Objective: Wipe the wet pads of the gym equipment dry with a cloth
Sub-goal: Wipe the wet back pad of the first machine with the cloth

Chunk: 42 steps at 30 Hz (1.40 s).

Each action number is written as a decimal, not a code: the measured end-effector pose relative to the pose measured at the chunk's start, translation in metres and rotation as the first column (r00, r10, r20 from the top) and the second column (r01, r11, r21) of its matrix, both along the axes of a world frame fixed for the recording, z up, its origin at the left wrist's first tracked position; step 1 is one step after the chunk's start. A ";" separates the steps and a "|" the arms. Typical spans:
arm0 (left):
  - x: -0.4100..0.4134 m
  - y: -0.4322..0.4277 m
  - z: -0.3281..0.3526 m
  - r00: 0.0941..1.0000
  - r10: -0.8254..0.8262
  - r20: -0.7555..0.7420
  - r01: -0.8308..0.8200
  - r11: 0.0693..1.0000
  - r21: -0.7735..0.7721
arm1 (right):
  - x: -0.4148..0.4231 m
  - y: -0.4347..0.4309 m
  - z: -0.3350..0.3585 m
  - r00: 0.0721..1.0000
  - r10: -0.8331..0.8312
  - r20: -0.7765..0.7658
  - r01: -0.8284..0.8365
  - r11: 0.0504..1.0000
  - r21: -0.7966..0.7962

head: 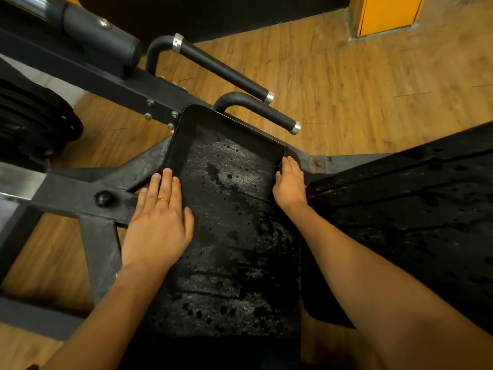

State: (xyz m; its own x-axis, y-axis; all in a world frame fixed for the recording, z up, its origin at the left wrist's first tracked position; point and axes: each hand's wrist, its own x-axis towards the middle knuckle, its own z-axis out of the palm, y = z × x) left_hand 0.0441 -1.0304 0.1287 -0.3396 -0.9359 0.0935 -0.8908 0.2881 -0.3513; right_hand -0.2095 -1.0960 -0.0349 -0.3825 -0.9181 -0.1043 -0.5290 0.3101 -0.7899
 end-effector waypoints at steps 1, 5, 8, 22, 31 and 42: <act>0.000 0.000 0.000 1.000 0.000 0.002 0.000 1.000 -0.001 | 0.002 0.004 0.001 1.000 0.005 -0.005 -0.005 1.000 -0.001; 0.000 0.000 0.000 1.000 0.003 0.006 -0.003 1.000 0.009 | 0.005 0.020 0.004 0.999 0.047 0.003 -0.047 0.999 0.023; -0.001 0.001 0.001 1.000 0.004 -0.002 -0.004 1.000 0.011 | 0.008 0.034 0.007 0.998 0.056 0.015 -0.056 0.997 0.047; -0.001 0.001 0.003 1.000 0.007 -0.016 -0.006 1.000 0.027 | 0.037 0.098 0.010 0.996 0.087 0.018 -0.088 0.995 0.042; -0.001 0.002 0.004 1.000 0.010 -0.015 -0.009 0.999 0.038 | 0.056 0.146 0.006 0.994 0.102 0.026 -0.102 0.995 -0.006; -0.001 0.002 0.004 1.000 0.010 -0.029 -0.008 0.999 0.047 | 0.084 0.216 0.005 0.991 0.129 0.016 -0.130 0.991 0.024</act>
State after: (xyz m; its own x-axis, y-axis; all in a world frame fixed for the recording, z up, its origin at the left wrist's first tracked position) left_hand 0.0430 -1.0283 0.1328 -0.3287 -0.9426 0.0594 -0.9033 0.2954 -0.3110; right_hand -0.1253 -0.8804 -0.0297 -0.2588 -0.9568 -0.1320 -0.5545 0.2591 -0.7908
